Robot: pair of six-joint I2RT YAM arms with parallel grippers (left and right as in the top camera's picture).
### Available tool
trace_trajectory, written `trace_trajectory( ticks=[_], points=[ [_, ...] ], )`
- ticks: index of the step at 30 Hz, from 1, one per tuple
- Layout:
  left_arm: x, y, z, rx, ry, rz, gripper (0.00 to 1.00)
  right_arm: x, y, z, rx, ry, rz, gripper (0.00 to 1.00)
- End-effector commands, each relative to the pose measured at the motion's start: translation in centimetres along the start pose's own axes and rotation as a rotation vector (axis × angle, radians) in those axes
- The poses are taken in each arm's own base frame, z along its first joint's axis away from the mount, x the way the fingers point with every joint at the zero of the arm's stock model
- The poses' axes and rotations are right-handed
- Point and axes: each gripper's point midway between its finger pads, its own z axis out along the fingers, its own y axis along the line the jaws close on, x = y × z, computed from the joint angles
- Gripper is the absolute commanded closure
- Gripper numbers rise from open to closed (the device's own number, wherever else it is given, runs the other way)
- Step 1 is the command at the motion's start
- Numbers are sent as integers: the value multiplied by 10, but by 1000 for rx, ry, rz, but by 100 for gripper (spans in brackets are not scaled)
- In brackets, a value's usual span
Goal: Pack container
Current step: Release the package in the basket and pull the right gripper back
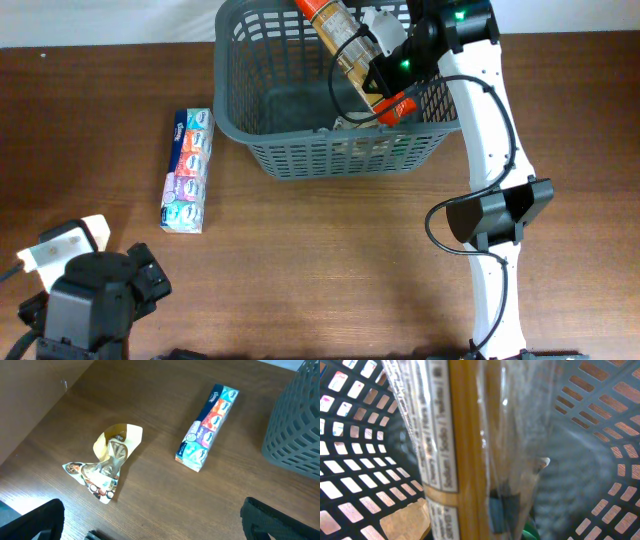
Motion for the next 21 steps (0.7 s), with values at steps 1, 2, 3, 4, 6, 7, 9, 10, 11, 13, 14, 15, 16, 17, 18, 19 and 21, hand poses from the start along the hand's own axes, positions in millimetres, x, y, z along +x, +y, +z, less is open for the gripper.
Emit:
trace_trajectory(
  ticks=[1,2,3,4,6,7,9,10,11,13,14,15,16,17,18,19,21],
  points=[
    [1,0,1,-3,7,-10,0,-5,17,-4,-20,-13,-23,63],
    [1,0,1,-3,7,-10,0,-5,17,-4,-20,-13,-23,48],
    [1,0,1,-3,7,-10,1,-5,18,-3,-21,-13,-25,46],
    [1,0,1,-3,7,-10,1,-5,18,-3,-21,-13,-25,44],
    [1,0,1,-3,7,-10,1,-5,18,-3,-21,-13,-24,21],
    [1,0,1,-3,7,-10,1,-5,18,-3,-21,-13,-24,5],
    [1,0,1,-4,6,-10,0,-5,18,-3,-21,-12,-23,1],
    [1,0,1,-3,7,-10,0,-5,18,-4,-21,-13,-15,1],
    [1,0,1,-3,7,-10,1,-5,18,-4,-21,-13,-4,1],
    [1,0,1,-3,7,-10,0,-6,18,-5,-20,-17,24,1],
    [1,0,1,-3,7,-10,1,-7,18,-6,-19,-22,34,1],
    [1,0,1,-3,7,-10,0,-10,19,-12,-15,-36,54,1],
    [1,0,1,-3,7,-10,0,-13,20,-16,-11,-49,69,1],
    [1,0,1,-3,7,-10,0,-16,21,-22,-8,-65,79,1],
    [1,0,1,-3,7,-10,1,-20,23,-30,-2,-87,87,1],
    [1,0,1,-3,7,-10,0,-23,25,-38,3,-109,91,1],
    [1,0,1,-3,7,-10,0,-33,27,-63,24,-175,93,1]
  ],
)
